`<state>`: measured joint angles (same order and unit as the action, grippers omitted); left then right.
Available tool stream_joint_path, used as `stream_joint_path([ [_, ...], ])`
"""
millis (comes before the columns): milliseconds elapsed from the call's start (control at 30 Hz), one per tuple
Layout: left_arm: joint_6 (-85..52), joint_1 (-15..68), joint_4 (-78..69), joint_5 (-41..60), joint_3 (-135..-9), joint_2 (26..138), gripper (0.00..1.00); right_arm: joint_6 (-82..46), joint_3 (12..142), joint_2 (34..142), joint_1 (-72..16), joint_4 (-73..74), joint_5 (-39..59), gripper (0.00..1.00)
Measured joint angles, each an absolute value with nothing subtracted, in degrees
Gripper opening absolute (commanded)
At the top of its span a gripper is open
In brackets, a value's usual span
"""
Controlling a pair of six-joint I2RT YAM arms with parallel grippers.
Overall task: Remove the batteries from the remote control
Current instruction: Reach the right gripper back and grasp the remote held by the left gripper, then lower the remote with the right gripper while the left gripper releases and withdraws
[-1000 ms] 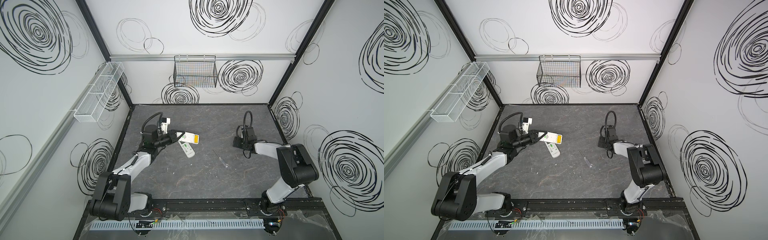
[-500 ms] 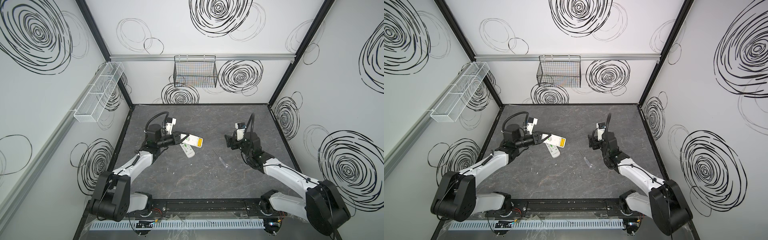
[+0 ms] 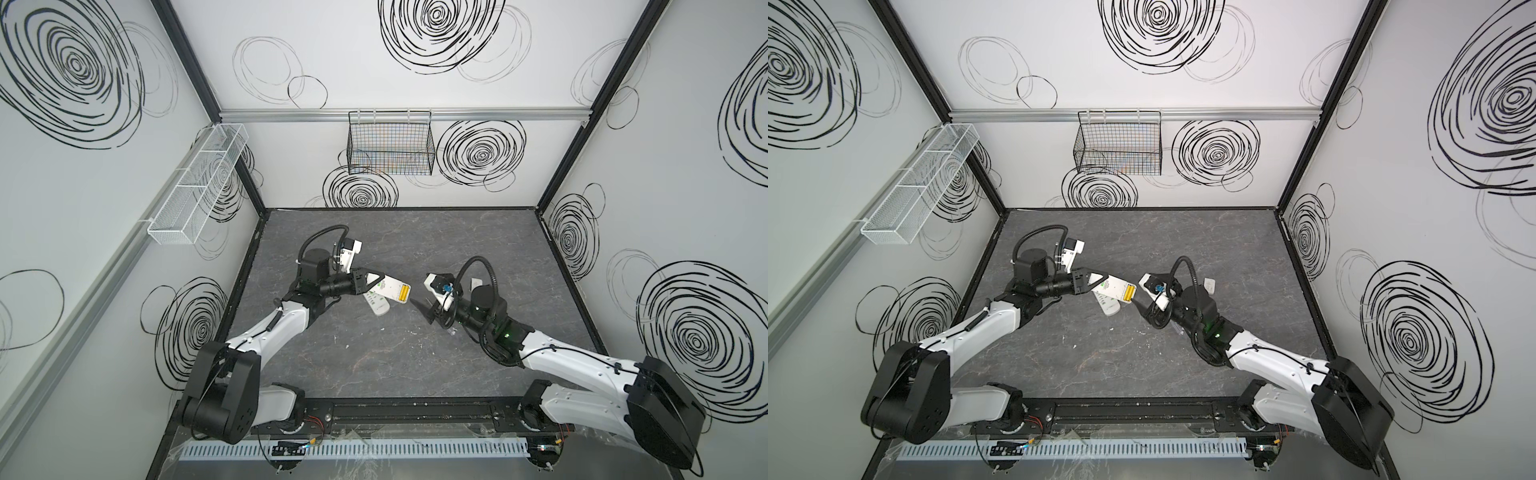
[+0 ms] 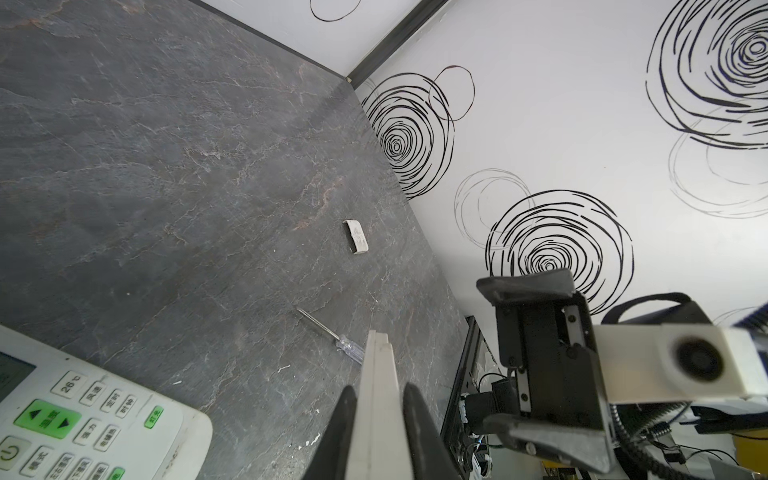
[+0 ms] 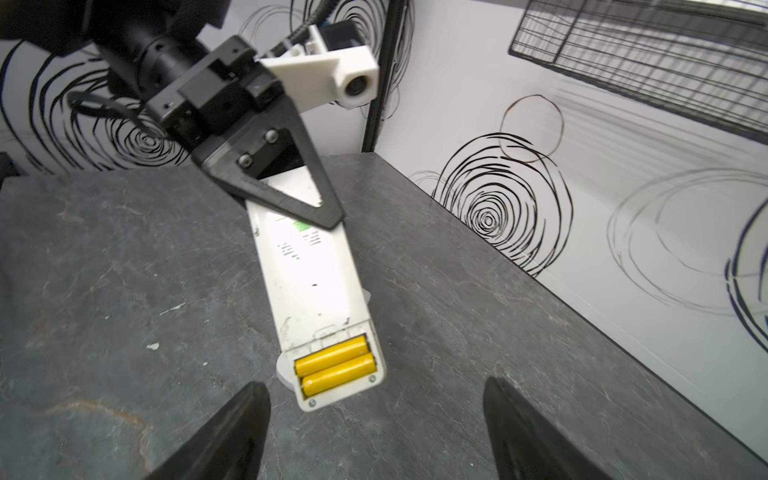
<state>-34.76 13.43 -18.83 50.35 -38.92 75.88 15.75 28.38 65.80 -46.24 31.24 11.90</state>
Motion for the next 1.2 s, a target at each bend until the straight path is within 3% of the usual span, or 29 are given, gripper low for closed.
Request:
stream_joint_path([
  [467,-34.46,14.50,-17.89,50.33,-38.92,75.88,0.00,19.51,37.82,82.19,-51.11,32.64,7.16,0.86],
  [700,-34.44,14.52,-17.89,50.30,-39.00,75.88,0.00,19.53,41.15,85.62,-51.31,31.99,4.86,0.80],
  [833,-34.37,14.61,-17.87,50.30,-39.03,75.88,0.00,19.59,41.78,87.13,-51.55,31.83,4.69,0.75],
  [1133,-34.20,14.63,-17.63,50.30,-39.03,75.99,0.00,19.31,42.39,87.85,-52.12,30.39,4.10,0.51],
  [1200,-34.04,14.63,-17.61,50.28,-39.03,75.99,0.16,19.25,42.39,87.85,-52.12,30.35,3.97,0.46],
])
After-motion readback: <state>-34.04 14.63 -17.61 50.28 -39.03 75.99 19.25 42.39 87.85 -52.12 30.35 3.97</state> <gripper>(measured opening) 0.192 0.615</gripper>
